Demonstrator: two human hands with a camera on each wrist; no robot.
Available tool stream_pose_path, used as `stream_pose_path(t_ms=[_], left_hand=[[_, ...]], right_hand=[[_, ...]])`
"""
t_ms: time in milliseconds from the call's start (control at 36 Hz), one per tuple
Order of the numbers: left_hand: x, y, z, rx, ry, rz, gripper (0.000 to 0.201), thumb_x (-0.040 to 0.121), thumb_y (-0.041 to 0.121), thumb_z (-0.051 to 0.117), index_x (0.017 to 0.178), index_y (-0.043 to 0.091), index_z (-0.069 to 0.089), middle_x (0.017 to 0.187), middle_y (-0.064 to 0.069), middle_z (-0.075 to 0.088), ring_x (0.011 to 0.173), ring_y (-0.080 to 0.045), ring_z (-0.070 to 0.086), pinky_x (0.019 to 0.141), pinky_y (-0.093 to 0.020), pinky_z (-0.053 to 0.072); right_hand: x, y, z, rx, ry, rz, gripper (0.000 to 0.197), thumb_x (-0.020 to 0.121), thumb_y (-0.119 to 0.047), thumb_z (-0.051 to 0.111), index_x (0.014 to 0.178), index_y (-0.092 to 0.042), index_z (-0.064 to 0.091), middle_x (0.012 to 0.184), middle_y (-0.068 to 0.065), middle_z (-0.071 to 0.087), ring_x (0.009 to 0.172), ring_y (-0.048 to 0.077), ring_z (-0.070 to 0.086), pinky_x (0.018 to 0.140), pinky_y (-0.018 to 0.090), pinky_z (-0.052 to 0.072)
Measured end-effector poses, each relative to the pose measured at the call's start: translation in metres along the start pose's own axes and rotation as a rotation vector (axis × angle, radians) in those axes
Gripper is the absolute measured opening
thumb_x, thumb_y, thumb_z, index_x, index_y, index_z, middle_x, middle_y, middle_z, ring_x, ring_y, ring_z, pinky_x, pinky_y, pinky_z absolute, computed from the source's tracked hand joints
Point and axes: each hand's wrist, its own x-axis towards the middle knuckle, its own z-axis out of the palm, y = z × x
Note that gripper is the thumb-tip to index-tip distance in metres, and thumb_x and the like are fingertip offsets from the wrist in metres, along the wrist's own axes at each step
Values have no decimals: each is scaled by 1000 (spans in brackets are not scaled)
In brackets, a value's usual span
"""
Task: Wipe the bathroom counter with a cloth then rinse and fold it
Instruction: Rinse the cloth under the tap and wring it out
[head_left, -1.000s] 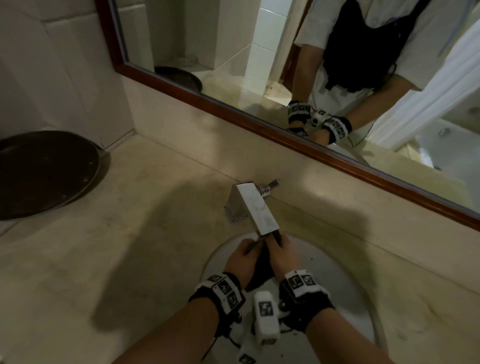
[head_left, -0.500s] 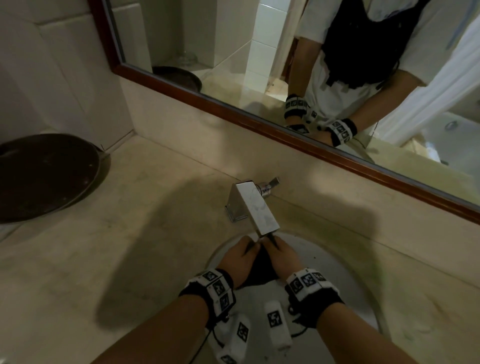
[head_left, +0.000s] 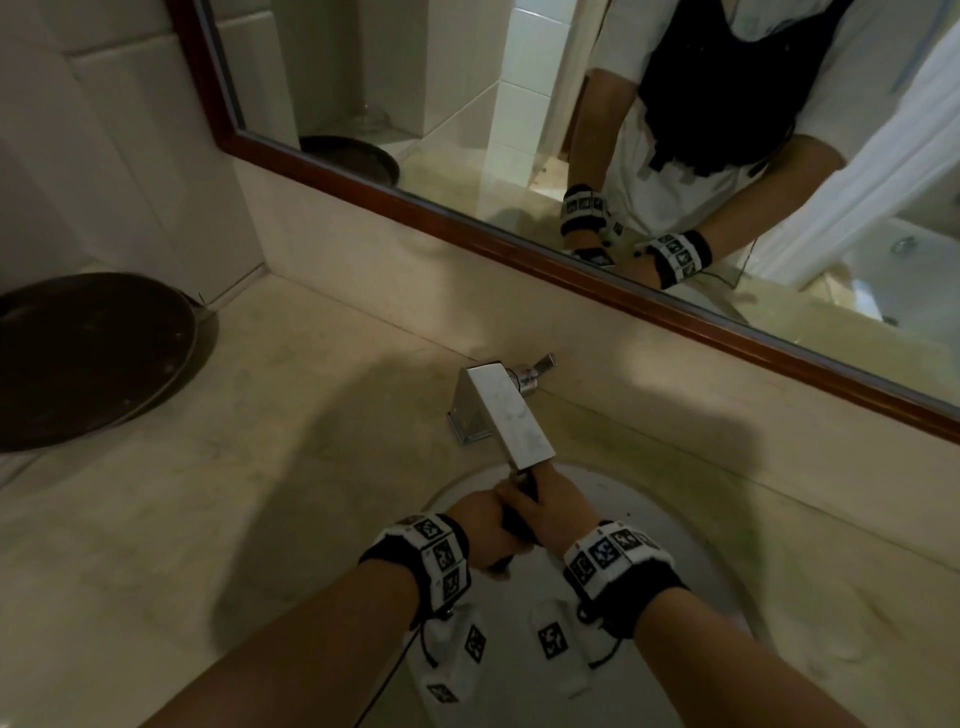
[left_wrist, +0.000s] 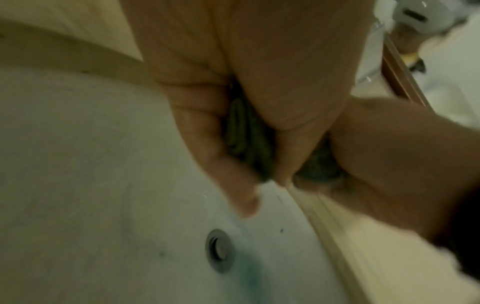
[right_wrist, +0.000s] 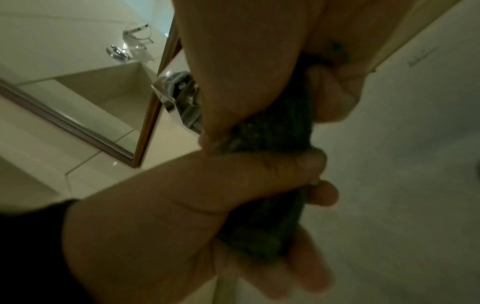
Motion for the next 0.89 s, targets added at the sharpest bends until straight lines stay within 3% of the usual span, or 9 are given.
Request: stream_pose_path(t_ms=[139, 250, 306, 389, 500, 583, 639, 722, 889], left_hand=[[0, 2, 5, 81, -8, 27, 23, 95, 25, 53, 84, 6, 60, 70, -6, 59, 53, -14, 54, 56, -25, 49], [0, 4, 4, 220, -2, 67, 36, 98, 26, 46, 69, 8, 56, 75, -15, 60, 49, -13, 47, 56, -22, 44], [-1, 5, 5, 277, 15, 93, 35, 100, 25, 42, 75, 7, 59, 88, -24, 64, 50, -10, 43, 55, -19, 40], [-2, 3, 4, 237, 59, 90, 33, 98, 32, 46, 103, 3, 62, 99, -20, 68, 58, -15, 52, 62, -26, 48], [2, 1, 4, 162, -66, 61, 29, 92, 39, 56, 86, 12, 61, 75, -9, 63, 58, -18, 55, 75, -39, 55], [2, -1, 0, 127, -55, 2, 55, 81, 51, 66, 118, 12, 52, 108, -11, 61, 77, -20, 60, 77, -37, 55], [4, -7, -5, 155, 4, 15, 60, 84, 53, 62, 126, 13, 46, 121, -9, 56, 99, -23, 58, 85, -33, 48], [2, -14, -13, 192, 99, 29, 54, 86, 50, 62, 122, 11, 49, 120, -8, 55, 110, -25, 54, 91, -33, 43], [-1, -19, -25, 164, 184, 11, 28, 78, 33, 75, 84, 15, 55, 78, 2, 53, 81, -15, 51, 71, -24, 40]], right_hand=[[10, 7, 7, -112, 59, 34, 35, 97, -38, 43, 106, -7, 57, 102, 13, 64, 94, 28, 60, 75, 29, 40], [16, 8, 7, -176, 28, 55, 34, 99, -34, 40, 102, -8, 62, 103, 14, 64, 93, 28, 60, 75, 31, 42], [18, 6, 6, -201, 8, 47, 38, 99, -35, 38, 101, -6, 62, 101, 14, 65, 93, 28, 60, 73, 29, 39], [20, 1, 4, -137, -5, 79, 38, 97, -39, 42, 99, -7, 61, 94, 16, 65, 92, 32, 63, 71, 32, 44], [23, 0, -2, -130, -27, 108, 40, 97, -38, 43, 110, -4, 62, 106, 17, 66, 97, 32, 62, 81, 35, 48], [26, 8, -6, -99, -38, 100, 32, 95, -41, 47, 104, -15, 62, 107, 12, 67, 86, 23, 59, 75, 30, 45], [25, 12, -11, -72, -68, 88, 32, 91, -44, 53, 108, -18, 60, 103, 6, 65, 84, 19, 57, 76, 29, 44], [22, 11, -23, -71, -109, 93, 42, 85, -43, 62, 116, -17, 54, 108, 4, 62, 99, 23, 60, 85, 33, 48], [12, 12, -36, -142, -153, 66, 48, 78, -42, 70, 119, -21, 55, 112, 1, 62, 101, 19, 59, 85, 31, 47]])
